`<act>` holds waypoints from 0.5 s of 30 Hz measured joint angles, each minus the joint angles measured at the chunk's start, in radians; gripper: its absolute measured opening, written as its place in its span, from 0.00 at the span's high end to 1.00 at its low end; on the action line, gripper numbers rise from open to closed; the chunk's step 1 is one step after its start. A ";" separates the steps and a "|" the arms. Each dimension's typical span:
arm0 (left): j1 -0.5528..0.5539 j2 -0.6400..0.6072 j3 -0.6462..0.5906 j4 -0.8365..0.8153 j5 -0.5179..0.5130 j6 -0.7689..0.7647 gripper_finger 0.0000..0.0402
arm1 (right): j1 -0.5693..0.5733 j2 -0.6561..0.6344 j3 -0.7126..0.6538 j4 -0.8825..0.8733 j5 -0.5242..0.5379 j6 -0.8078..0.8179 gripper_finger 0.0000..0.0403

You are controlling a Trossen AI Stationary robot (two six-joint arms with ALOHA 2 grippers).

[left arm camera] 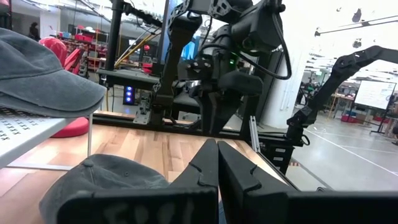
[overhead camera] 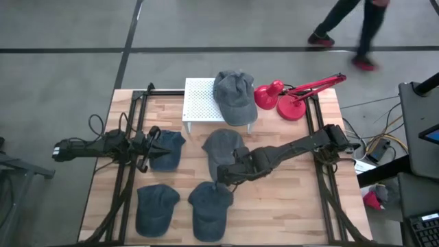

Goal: Pick & Place hat
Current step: Stack the gray cap on the gray caps on the shelf

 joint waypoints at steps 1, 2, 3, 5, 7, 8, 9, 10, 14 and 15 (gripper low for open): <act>0.000 0.000 0.000 0.000 0.000 0.000 1.00 | -0.006 0.000 0.000 0.000 0.000 0.000 0.54; 0.000 0.000 0.000 0.000 0.000 0.000 1.00 | -0.013 0.000 0.000 0.000 0.000 0.000 0.54; 0.000 0.000 0.000 0.000 0.000 0.000 1.00 | -0.020 0.000 -0.001 0.000 0.000 -0.002 0.54; 0.000 0.000 0.000 0.000 0.000 0.000 1.00 | -0.033 0.000 -0.002 -0.001 0.000 -0.028 0.54; 0.000 0.000 0.000 0.000 0.000 0.000 1.00 | -0.045 0.000 -0.002 -0.001 0.000 -0.058 0.54; 0.000 0.000 0.000 0.000 0.000 0.000 1.00 | -0.051 0.000 -0.002 0.000 0.000 -0.065 0.54; 0.000 0.000 0.000 0.000 0.000 0.000 1.00 | -0.057 0.000 -0.002 0.000 0.000 -0.068 0.54; 0.000 0.000 0.000 0.000 0.000 0.000 1.00 | -0.062 0.000 -0.002 0.000 0.000 -0.069 0.54; 0.000 0.000 0.000 0.000 0.000 0.000 1.00 | -0.080 0.000 -0.003 0.006 0.000 -0.077 0.54; 0.000 0.000 0.000 0.000 0.000 0.000 1.00 | -0.083 0.000 -0.003 0.009 0.001 -0.088 0.54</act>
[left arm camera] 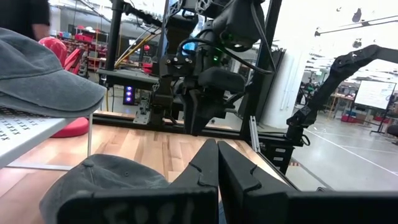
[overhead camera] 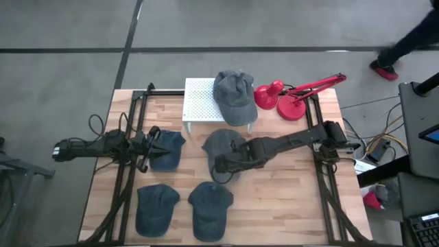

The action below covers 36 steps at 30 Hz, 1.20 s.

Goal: Pick & Place hat
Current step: Stack the gray cap on the gray caps on the shelf

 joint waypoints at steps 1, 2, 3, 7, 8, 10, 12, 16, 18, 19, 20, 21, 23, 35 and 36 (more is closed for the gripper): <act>0.000 0.000 0.000 0.000 0.000 0.003 1.00 | -0.004 0.000 0.000 0.005 0.002 -0.010 0.54; 0.000 0.000 0.000 0.000 0.000 0.005 1.00 | -0.006 0.000 0.000 0.011 0.004 -0.019 0.54; 0.000 0.000 0.000 0.000 0.000 0.009 1.00 | -0.008 0.000 0.000 0.015 0.010 -0.028 0.54; 0.000 0.000 0.000 0.000 0.000 0.016 1.00 | -0.014 0.000 0.000 0.016 0.024 -0.048 0.54; 0.000 0.000 0.000 0.000 0.000 0.017 1.00 | -0.014 0.000 0.000 0.016 0.024 -0.051 0.54; 0.000 0.000 0.000 0.000 0.000 0.017 1.00 | -0.017 0.000 -0.001 0.017 0.027 -0.057 0.54; 0.000 0.000 0.000 0.000 0.000 0.018 1.00 | -0.019 0.000 -0.004 0.016 0.037 -0.061 0.54; 0.000 0.000 0.000 0.000 0.000 0.018 1.00 | -0.023 0.000 -0.010 0.019 0.049 -0.061 0.54; 0.000 0.000 0.000 0.000 0.000 0.018 1.00 | -0.026 0.000 -0.013 0.028 0.050 -0.062 0.54; 0.000 0.000 0.000 0.000 0.000 0.018 1.00 | -0.027 0.000 -0.014 0.032 0.050 -0.062 0.53; 0.000 0.000 0.000 0.000 0.000 0.018 1.00 | -0.028 0.000 -0.014 0.034 0.051 -0.062 0.52; 0.000 0.000 0.000 0.000 0.000 0.018 1.00 | -0.030 0.000 -0.014 0.034 0.052 -0.061 0.51; 0.000 0.000 0.000 0.000 0.000 0.020 1.00 | -0.033 0.000 -0.015 0.036 0.052 -0.060 0.48; 0.000 0.000 0.000 0.000 0.000 0.043 1.00 | -0.070 0.000 -0.114 0.185 0.052 -0.066 0.32; 0.000 0.000 0.000 0.000 0.000 0.044 1.00 | -0.075 0.000 -0.127 0.204 0.052 -0.067 0.31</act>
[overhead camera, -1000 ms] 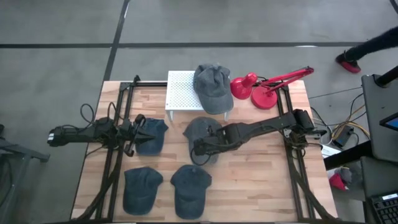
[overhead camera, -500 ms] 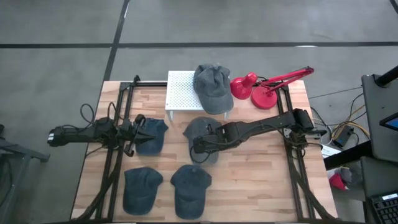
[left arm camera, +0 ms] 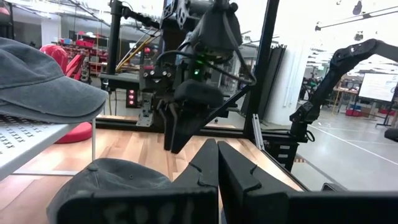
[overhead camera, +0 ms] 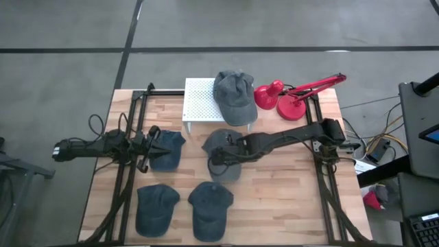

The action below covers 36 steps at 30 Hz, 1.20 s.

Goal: Pick & Place hat
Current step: Stack the gray cap on the gray caps on the shelf

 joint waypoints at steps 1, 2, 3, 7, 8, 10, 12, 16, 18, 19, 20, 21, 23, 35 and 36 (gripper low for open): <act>0.000 0.000 0.000 0.000 0.000 0.000 1.00 | -0.005 0.000 -0.012 0.016 0.000 0.000 0.31; 0.000 0.000 0.000 0.000 0.000 0.000 1.00 | -0.010 0.000 -0.022 0.026 0.000 0.001 0.30; 0.000 0.000 0.000 0.000 0.000 0.000 1.00 | -0.015 0.000 -0.032 0.032 -0.001 0.002 0.30; 0.000 0.000 0.000 0.000 0.000 0.000 1.00 | -0.026 0.000 -0.048 0.036 -0.008 0.004 0.30; 0.000 0.000 0.000 0.000 0.000 0.000 1.00 | -0.027 0.000 -0.049 0.035 -0.008 0.004 0.30; 0.000 0.000 0.000 0.000 0.000 0.000 1.00 | -0.029 0.000 -0.049 0.035 -0.012 0.000 0.31; 0.000 0.000 0.000 0.000 0.000 0.000 1.00 | -0.031 0.000 -0.049 0.035 -0.018 -0.002 0.32; 0.000 0.000 0.000 0.000 0.000 0.000 1.00 | -0.034 0.000 -0.049 0.034 -0.053 -0.023 0.34; 0.000 0.000 0.000 0.000 0.000 0.000 1.00 | -0.034 0.000 -0.050 0.032 -0.057 -0.025 0.35; 0.000 0.000 0.000 0.000 0.000 0.000 1.00 | -0.034 0.000 -0.050 0.032 -0.058 -0.025 0.35; 0.000 0.000 0.000 0.000 0.000 0.000 1.00 | -0.034 0.000 -0.050 0.032 -0.058 -0.026 0.35; 0.000 0.000 0.000 0.000 0.000 0.000 1.00 | -0.034 0.000 -0.050 0.032 -0.058 -0.027 0.36; 0.000 0.000 0.000 0.000 0.000 0.000 1.00 | -0.034 0.000 -0.053 0.032 -0.058 -0.030 0.36; 0.000 0.000 0.000 0.000 -0.002 0.000 1.00 | -0.037 0.000 -0.175 0.173 -0.057 -0.046 0.35; 0.000 0.000 0.000 0.000 -0.004 0.001 1.00 | -0.039 0.000 -0.193 0.204 -0.057 -0.043 0.35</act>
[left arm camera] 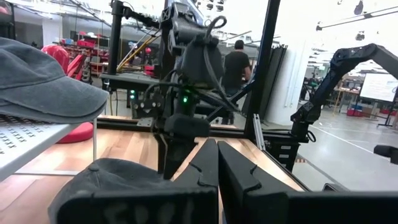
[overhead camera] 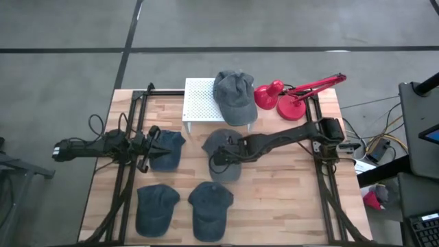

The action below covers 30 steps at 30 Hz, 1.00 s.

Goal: Pick & Place hat
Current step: Stack the gray cap on the gray caps on the shelf

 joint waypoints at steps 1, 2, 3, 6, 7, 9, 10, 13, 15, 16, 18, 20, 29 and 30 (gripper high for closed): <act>0.000 0.000 0.000 0.000 -0.001 0.002 1.00 | -0.003 0.000 -0.018 0.029 0.000 0.003 0.35; 0.000 0.000 0.000 0.000 -0.003 0.007 1.00 | -0.005 0.000 -0.039 0.064 0.000 0.012 0.35; 0.000 0.000 0.000 0.000 -0.004 0.012 1.00 | -0.008 0.000 -0.059 0.099 0.001 0.023 0.35; 0.000 0.000 0.000 0.000 -0.004 0.019 1.00 | -0.012 0.000 -0.116 0.159 0.001 0.053 0.35; 0.000 0.000 0.000 0.000 -0.004 0.019 1.00 | -0.013 0.000 -0.134 0.179 0.000 0.064 0.35; 0.000 0.000 0.000 0.000 -0.004 0.019 1.00 | -0.013 0.000 -0.164 0.215 0.000 0.082 0.35; 0.000 0.000 0.000 0.000 -0.004 0.019 1.00 | -0.013 0.000 -0.177 0.226 -0.003 0.090 0.35; 0.000 0.000 0.000 0.000 -0.004 0.019 1.00 | -0.013 -0.001 -0.207 0.239 -0.034 0.127 0.36; 0.000 0.000 0.000 0.000 -0.004 0.019 1.00 | -0.013 -0.003 -0.220 0.239 -0.054 0.140 0.37; 0.000 0.000 0.000 0.000 -0.004 0.019 1.00 | -0.013 -0.003 -0.224 0.238 -0.060 0.145 0.38; 0.000 0.000 0.000 0.000 -0.004 0.023 1.00 | -0.012 -0.003 -0.233 0.235 -0.081 0.158 0.41; 0.000 0.000 0.000 0.000 -0.004 0.024 1.00 | -0.012 -0.003 -0.241 0.232 -0.098 0.165 0.46; 0.000 0.000 0.000 0.000 -0.004 0.025 1.00 | -0.011 -0.004 -0.272 0.204 -0.115 0.195 0.74; 0.000 0.000 0.000 0.000 -0.004 0.025 1.00 | -0.011 -0.004 -0.272 0.196 -0.115 0.190 0.78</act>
